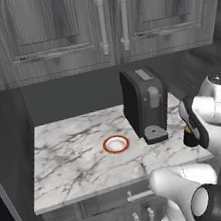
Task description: Take a sugar cube from the saucer and place it inside the coffee. Then, grab milk from the fridge and place it next to the coffee on the counter to sweeten the coffee.
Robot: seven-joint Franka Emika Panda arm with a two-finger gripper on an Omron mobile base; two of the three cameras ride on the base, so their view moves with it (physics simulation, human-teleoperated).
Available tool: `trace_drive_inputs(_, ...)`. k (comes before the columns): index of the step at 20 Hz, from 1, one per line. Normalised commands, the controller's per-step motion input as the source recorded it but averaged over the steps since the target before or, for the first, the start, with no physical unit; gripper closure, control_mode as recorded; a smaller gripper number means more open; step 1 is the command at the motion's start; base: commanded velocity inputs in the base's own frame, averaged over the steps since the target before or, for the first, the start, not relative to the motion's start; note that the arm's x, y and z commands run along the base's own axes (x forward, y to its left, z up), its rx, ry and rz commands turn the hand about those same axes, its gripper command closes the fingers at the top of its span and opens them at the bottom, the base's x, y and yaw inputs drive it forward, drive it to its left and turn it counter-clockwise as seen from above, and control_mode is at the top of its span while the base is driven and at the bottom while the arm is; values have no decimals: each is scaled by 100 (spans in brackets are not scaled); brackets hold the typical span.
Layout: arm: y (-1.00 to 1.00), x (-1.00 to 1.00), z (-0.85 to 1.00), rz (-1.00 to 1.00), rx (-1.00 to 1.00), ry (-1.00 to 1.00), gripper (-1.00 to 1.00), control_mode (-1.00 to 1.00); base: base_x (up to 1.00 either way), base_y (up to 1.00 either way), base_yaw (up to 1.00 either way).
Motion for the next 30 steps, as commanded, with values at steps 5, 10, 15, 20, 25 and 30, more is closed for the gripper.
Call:
trace_drive_inputs(5, 35, -29, 75, 14, 0, -6, -100, -100, 0, 0, 0)
trace_drive_inputs(10, 21, -63, 75, 18, -1, -9, -100, -100, 0, 0, 0)
trace_drive_inputs(15, 11, -60, 42, 12, -3, -7, -100, -100, 0, 0, 0)
trace_drive_inputs(20, 6, -48, 8, 4, -7, -7, -100, 100, -15, 0, 2)
trace_drive_inputs(25, 0, 0, 0, 0, 0, 0, -100, 100, -61, 8, 9)
trace_drive_inputs(30, 0, 0, 0, 0, 0, 0, -100, 100, -49, 0, 8)
